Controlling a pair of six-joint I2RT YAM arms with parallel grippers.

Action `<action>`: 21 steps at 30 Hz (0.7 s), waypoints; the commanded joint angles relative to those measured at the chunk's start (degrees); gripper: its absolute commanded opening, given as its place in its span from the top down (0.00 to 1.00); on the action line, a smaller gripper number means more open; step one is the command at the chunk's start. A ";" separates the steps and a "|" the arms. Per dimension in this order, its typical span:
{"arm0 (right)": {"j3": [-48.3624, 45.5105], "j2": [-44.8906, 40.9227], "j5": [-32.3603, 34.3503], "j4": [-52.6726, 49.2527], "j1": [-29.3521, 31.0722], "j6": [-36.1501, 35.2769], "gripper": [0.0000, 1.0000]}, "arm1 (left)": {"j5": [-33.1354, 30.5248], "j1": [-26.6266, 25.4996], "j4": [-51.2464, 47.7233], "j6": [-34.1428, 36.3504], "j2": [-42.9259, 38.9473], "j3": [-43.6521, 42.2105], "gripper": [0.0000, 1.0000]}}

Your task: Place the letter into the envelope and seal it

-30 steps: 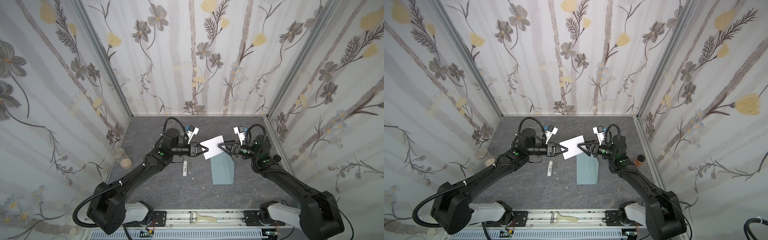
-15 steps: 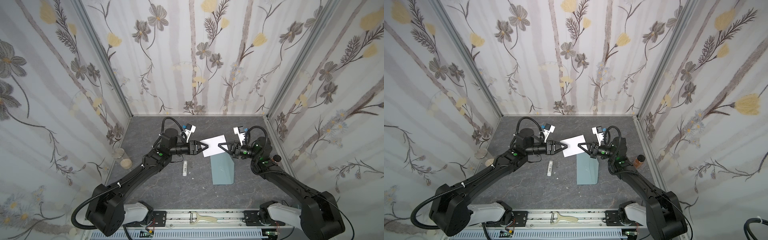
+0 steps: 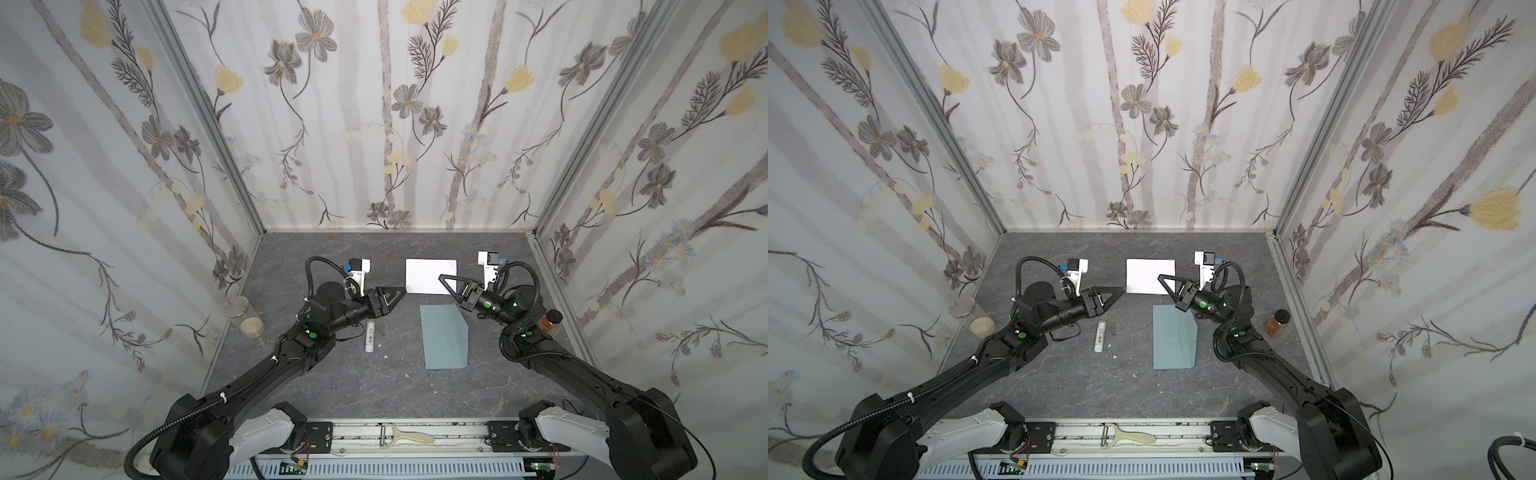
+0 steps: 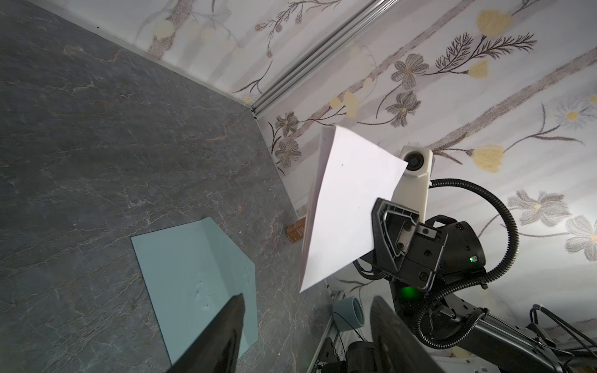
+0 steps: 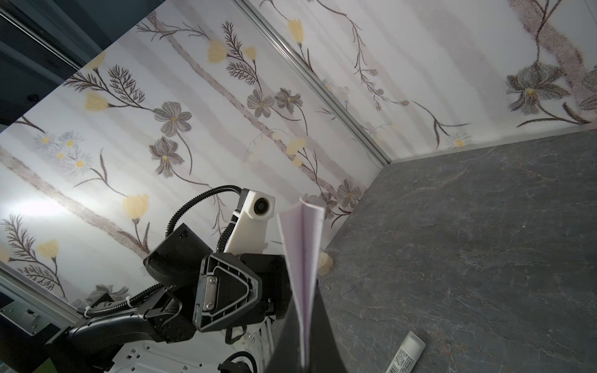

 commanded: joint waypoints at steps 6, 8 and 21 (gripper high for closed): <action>-0.03 2.76 18.14 9.83 7.13 5.07 1.00 | -17.23 -7.73 16.21 -4.40 0.78 -4.66 0.41; -0.50 3.68 18.94 12.73 8.28 6.15 1.00 | -19.18 -9.00 19.39 -3.76 1.52 -4.97 0.42; -0.37 6.17 22.19 16.14 13.04 7.24 1.00 | -22.75 -9.96 29.77 -1.86 8.66 -1.20 0.52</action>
